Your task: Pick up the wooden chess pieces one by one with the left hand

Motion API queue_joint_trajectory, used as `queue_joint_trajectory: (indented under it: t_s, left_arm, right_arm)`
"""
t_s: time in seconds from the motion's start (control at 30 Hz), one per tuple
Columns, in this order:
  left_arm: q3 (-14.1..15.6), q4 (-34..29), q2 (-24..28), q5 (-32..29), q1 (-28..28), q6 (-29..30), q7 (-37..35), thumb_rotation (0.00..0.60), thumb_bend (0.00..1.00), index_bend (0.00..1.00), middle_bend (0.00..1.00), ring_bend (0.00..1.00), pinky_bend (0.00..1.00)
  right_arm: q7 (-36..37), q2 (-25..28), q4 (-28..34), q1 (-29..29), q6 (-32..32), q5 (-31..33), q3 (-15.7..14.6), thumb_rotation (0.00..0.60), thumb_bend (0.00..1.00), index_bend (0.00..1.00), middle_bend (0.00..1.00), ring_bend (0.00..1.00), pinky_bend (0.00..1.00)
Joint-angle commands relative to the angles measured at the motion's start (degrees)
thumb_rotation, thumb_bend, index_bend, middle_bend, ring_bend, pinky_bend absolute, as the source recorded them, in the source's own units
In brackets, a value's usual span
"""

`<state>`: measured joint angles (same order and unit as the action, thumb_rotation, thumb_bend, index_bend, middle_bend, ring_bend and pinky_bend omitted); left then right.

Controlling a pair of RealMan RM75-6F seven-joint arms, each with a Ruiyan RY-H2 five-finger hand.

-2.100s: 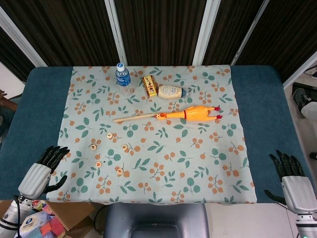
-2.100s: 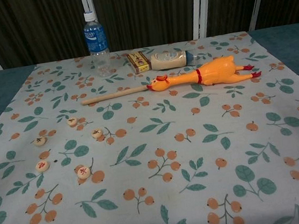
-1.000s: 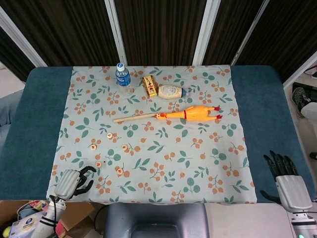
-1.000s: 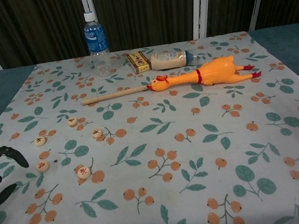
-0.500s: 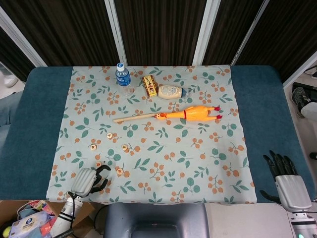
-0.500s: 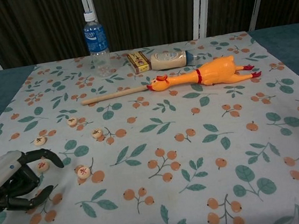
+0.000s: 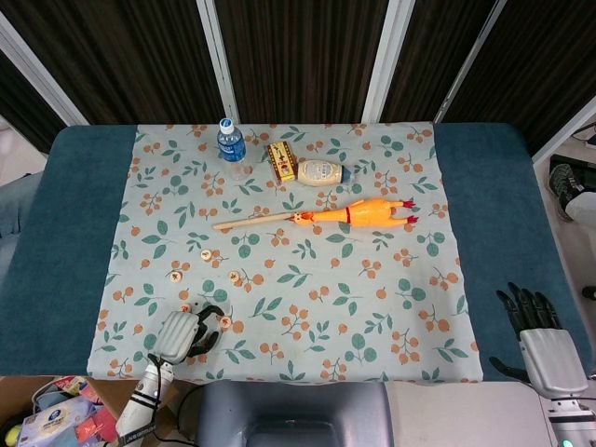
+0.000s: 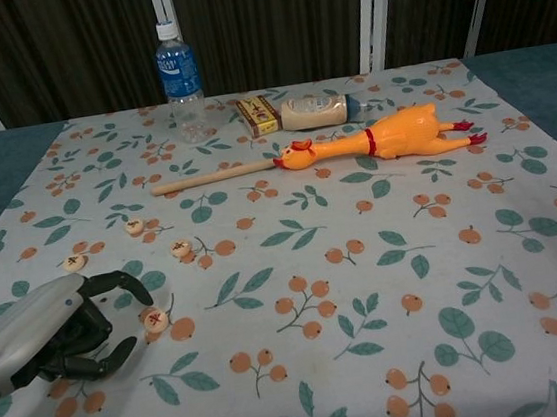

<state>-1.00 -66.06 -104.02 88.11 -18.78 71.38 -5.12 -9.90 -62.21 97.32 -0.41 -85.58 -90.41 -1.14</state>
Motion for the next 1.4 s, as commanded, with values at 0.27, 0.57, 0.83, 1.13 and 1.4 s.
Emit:
queue_joint_trajectory:
  t_s: [0.27,0.57,0.83,1.13,1.4]
  left_arm:
    - [-0.55,1.20,-2.01,-0.97,-1.02,-0.92,0.66,0.600,0.41,0.39,1.00,1.00,1.00]
    - [-0.40,1.80,-2.61,-1.37,-1.52,-1.41,0.98,0.600,0.41,0.42,1.00,1.00,1.00]
    - [-0.55,2.20,-2.88,-2.03,-1.85,-1.94,0.75,0.600,0.41,0.44,1.00,1.00,1.00]
    - [-0.52,2.28,-2.64,-2.31,-2.20,-2.25,0.61,0.600,0.41,0.49,1.00,1.00,1.00]
    - [-0.65,1.36,-1.64,-2.16,-2.30,-1.58,0.22,0.600,0.41,0.52,1.00,1.00,1.00]
  right_arm:
    - [0.36,0.14,-0.04,-0.07,-0.20,-0.23,-0.11,0.600,0.13,0.00,0.00,0.00,0.00]
    - [0.58,0.23,-0.08,-0.15,-0.40,-0.27,-0.11,0.600,0.13,0.00,0.00,0.00,0.00]
    - [0.73,0.38,-0.01,-0.27,-0.60,-0.43,-0.21,0.600,0.13,0.00,0.00,0.00,0.00]
    - [0.44,0.34,0.07,-0.31,-0.52,-0.24,-0.20,0.600,0.13,0.00,0.00,0.00,0.00]
    - [0.10,0.24,0.16,-0.33,-0.48,-0.25,-0.24,0.600,0.13,0.00,0.00,0.00,0.00]
